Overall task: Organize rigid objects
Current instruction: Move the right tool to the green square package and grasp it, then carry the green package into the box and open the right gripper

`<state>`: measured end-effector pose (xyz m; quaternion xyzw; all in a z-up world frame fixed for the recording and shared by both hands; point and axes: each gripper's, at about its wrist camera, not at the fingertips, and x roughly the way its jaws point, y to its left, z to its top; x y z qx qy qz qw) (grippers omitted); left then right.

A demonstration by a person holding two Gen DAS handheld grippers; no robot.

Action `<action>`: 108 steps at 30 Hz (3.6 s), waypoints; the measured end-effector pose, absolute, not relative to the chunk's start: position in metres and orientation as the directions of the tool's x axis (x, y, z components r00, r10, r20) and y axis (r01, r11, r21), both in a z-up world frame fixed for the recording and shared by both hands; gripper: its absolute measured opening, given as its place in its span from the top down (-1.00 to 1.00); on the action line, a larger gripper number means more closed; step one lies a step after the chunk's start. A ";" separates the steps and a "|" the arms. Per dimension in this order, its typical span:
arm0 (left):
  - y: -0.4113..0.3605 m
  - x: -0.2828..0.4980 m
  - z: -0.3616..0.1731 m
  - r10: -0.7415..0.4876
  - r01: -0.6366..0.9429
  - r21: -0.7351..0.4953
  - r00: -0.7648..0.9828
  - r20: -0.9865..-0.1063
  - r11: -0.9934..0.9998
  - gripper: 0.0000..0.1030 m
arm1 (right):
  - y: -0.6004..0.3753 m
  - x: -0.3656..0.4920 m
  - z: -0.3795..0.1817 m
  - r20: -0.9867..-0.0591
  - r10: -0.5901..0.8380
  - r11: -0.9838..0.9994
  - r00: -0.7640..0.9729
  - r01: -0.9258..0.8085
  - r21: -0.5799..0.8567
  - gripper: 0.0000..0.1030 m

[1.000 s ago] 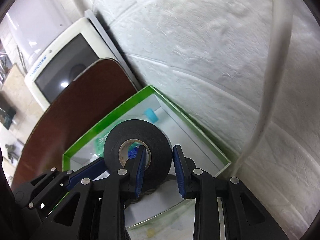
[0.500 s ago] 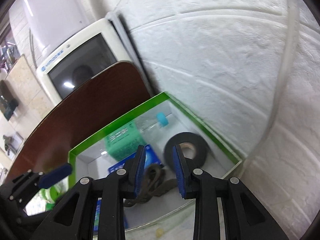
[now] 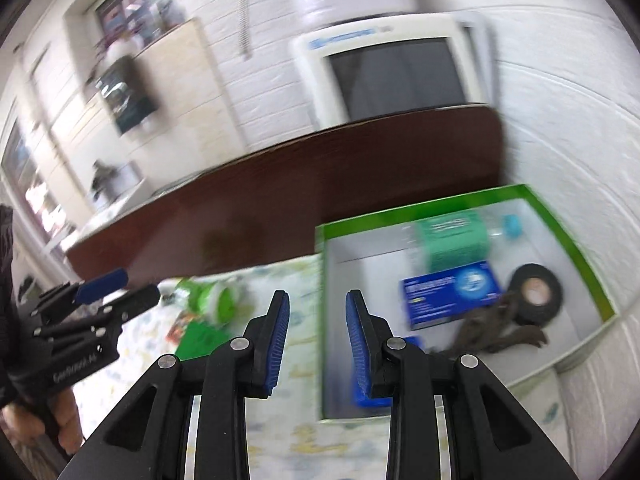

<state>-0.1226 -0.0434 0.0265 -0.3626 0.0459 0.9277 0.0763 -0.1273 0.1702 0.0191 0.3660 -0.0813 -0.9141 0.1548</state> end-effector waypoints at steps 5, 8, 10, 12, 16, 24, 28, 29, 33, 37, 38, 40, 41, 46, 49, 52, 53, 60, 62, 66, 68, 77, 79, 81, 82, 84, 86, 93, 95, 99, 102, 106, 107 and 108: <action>-0.075 -0.111 0.006 0.114 -0.150 -0.012 -0.695 -0.710 -0.989 -0.05 | 0.119 -0.120 0.005 -0.698 -0.409 -0.910 -0.588 0.319 0.264 0.35; -0.084 -0.110 -0.008 0.120 -0.157 -0.016 -0.677 -0.726 -0.987 -0.03 | 0.096 -0.120 -0.009 -0.729 -0.435 -0.895 -0.529 0.342 0.287 0.35; -0.088 -0.107 -0.016 0.137 -0.169 -0.030 -0.663 -0.736 -0.985 -0.03 | 0.086 -0.124 -0.018 -0.744 -0.449 -0.888 -0.496 0.338 0.311 0.35; -0.089 -0.108 -0.023 0.156 -0.184 -0.045 -0.653 -0.741 -0.982 -0.03 | 0.080 -0.127 -0.028 -0.755 -0.462 -0.883 -0.465 0.322 0.341 0.35; -0.087 -0.116 -0.034 0.197 -0.214 -0.076 -0.628 -0.753 -0.974 -0.03 | 0.072 -0.139 -0.047 -0.781 -0.467 -0.882 -0.414 0.272 0.384 0.35; -0.078 -0.140 -0.052 0.244 -0.258 -0.109 -0.580 -0.777 -0.960 0.13 | 0.065 -0.159 -0.073 -0.815 -0.443 -0.897 -0.374 0.197 0.396 0.35; -0.077 -0.146 -0.058 0.271 -0.285 -0.126 -0.556 -0.786 -0.950 0.14 | 0.070 -0.170 -0.083 -0.801 -0.479 -0.876 -0.357 0.149 0.458 0.35; -0.077 -0.148 -0.060 0.273 -0.287 -0.128 -0.552 -0.788 -0.949 0.14 | 0.072 -0.173 -0.085 -0.797 -0.488 -0.871 -0.356 0.138 0.472 0.35; -0.076 -0.157 -0.067 0.275 -0.290 -0.133 -0.532 -0.801 -0.948 0.18 | 0.069 -0.184 -0.094 -0.789 -0.525 -0.848 -0.319 0.114 0.518 0.35; -0.073 -0.162 -0.071 0.279 -0.310 -0.124 -0.525 -0.804 -0.943 0.27 | 0.063 -0.190 -0.101 -0.776 -0.560 -0.825 -0.290 0.112 0.553 0.35; -0.073 -0.162 -0.071 0.279 -0.315 -0.121 -0.525 -0.804 -0.941 0.28 | 0.062 -0.191 -0.101 -0.776 -0.558 -0.826 -0.293 0.115 0.551 0.35; -0.074 -0.163 -0.071 0.285 -0.316 -0.128 -0.523 -0.803 -0.940 0.29 | 0.058 -0.192 -0.099 -0.772 -0.566 -0.822 -0.290 0.130 0.554 0.35; -0.074 -0.162 -0.071 0.286 -0.315 -0.130 -0.522 -0.804 -0.940 0.29 | 0.055 -0.192 -0.099 -0.769 -0.574 -0.818 -0.282 0.143 0.558 0.35; -0.070 -0.156 -0.066 0.244 -0.304 -0.083 -0.541 -0.805 -0.949 0.28 | 0.043 -0.189 -0.090 -0.785 -0.541 -0.841 -0.301 0.193 0.506 0.40; -0.068 -0.152 -0.059 0.244 -0.306 -0.077 -0.554 -0.796 -0.949 0.33 | 0.042 -0.184 -0.082 -0.780 -0.539 -0.842 -0.318 0.215 0.495 0.40; -0.064 -0.148 -0.049 0.256 -0.310 -0.083 -0.574 -0.778 -0.947 0.33 | 0.045 -0.177 -0.068 -0.762 -0.540 -0.842 -0.358 0.239 0.484 0.40; -0.062 -0.145 -0.045 0.258 -0.312 -0.081 -0.581 -0.772 -0.947 0.33 | 0.046 -0.176 -0.063 -0.756 -0.539 -0.842 -0.371 0.245 0.480 0.40; -0.039 -0.137 -0.019 0.266 -0.339 -0.053 -0.623 -0.736 -0.939 0.33 | 0.059 -0.161 -0.035 -0.712 -0.542 -0.840 -0.447 0.269 0.471 0.40; -0.029 -0.135 -0.013 0.273 -0.356 -0.043 -0.629 -0.728 -0.934 0.33 | 0.067 -0.157 -0.028 -0.695 -0.543 -0.839 -0.471 0.267 0.474 0.40; -0.003 -0.132 -0.006 0.289 -0.393 -0.024 -0.630 -0.721 -0.919 0.33 | 0.091 -0.151 -0.013 -0.663 -0.543 -0.836 -0.515 0.259 0.484 0.40; 0.009 -0.132 -0.002 0.300 -0.414 -0.018 -0.629 -0.717 -0.910 0.33 | 0.105 -0.148 -0.005 -0.646 -0.541 -0.835 -0.538 0.257 0.486 0.40; 0.081 -0.137 0.014 0.356 -0.518 0.019 -0.615 -0.703 -0.855 0.33 | 0.178 -0.142 0.018 -0.590 -0.492 -0.847 -0.640 0.195 0.495 0.40; 0.096 -0.137 0.015 0.364 -0.539 0.032 -0.611 -0.703 -0.842 0.33 | 0.194 -0.142 0.020 -0.583 -0.476 -0.849 -0.659 0.172 0.499 0.40; 0.111 -0.138 0.015 0.371 -0.556 0.041 -0.606 -0.704 -0.830 0.33 | 0.209 -0.142 0.021 -0.578 -0.459 -0.852 -0.675 0.151 0.501 0.40; 0.118 -0.140 0.015 0.374 -0.564 0.044 -0.602 -0.706 -0.825 0.33 | 0.218 -0.142 0.021 -0.575 -0.452 -0.853 -0.682 0.140 0.504 0.40; 0.134 -0.143 0.015 0.372 -0.575 0.053 -0.594 -0.714 -0.816 0.33 | 0.231 -0.144 0.021 -0.571 -0.440 -0.852 -0.693 0.121 0.510 0.40; 0.148 -0.146 0.014 0.369 -0.585 0.061 -0.586 -0.721 -0.809 0.33 | 0.244 -0.146 0.019 -0.568 -0.429 -0.850 -0.702 0.102 0.517 0.40; 0.182 -0.154 0.008 0.379 -0.622 0.065 -0.552 -0.743 -0.780 0.33 | 0.283 -0.155 0.006 -0.574 -0.391 -0.844 -0.720 0.032 0.536 0.40; 0.190 -0.156 0.004 0.377 -0.630 0.065 -0.541 -0.751 -0.774 0.33 | 0.291 -0.158 0.002 -0.577 -0.389 -0.838 -0.719 0.016 0.545 0.40; 0.202 -0.161 -0.003 0.364 -0.637 0.075 -0.529 -0.767 -0.768 0.33 | 0.305 -0.166 -0.008 -0.582 -0.384 -0.830 -0.717 -0.008 0.557 0.40; 0.203 -0.169 -0.007 0.357 -0.630 0.064 -0.517 -0.778 -0.774 0.32 | 0.310 -0.173 -0.015 -0.587 -0.388 -0.824 -0.710 -0.018 0.566 0.40; 0.201 -0.174 -0.010 0.350 -0.619 0.060 -0.519 -0.780 -0.783 0.30 | 0.315 -0.178 -0.021 -0.591 -0.392 -0.815 -0.705 -0.031 0.578 0.40; 0.199 -0.174 -0.010 0.348 -0.617 0.062 -0.520 -0.780 -0.784 0.30 | 0.315 -0.177 -0.020 -0.591 -0.383 -0.820 -0.709 -0.033 0.571 0.40; 0.198 -0.174 -0.010 0.347 -0.614 0.060 -0.521 -0.780 -0.787 0.30 | 0.315 -0.176 -0.020 -0.591 -0.376 -0.823 -0.714 -0.036 0.567 0.40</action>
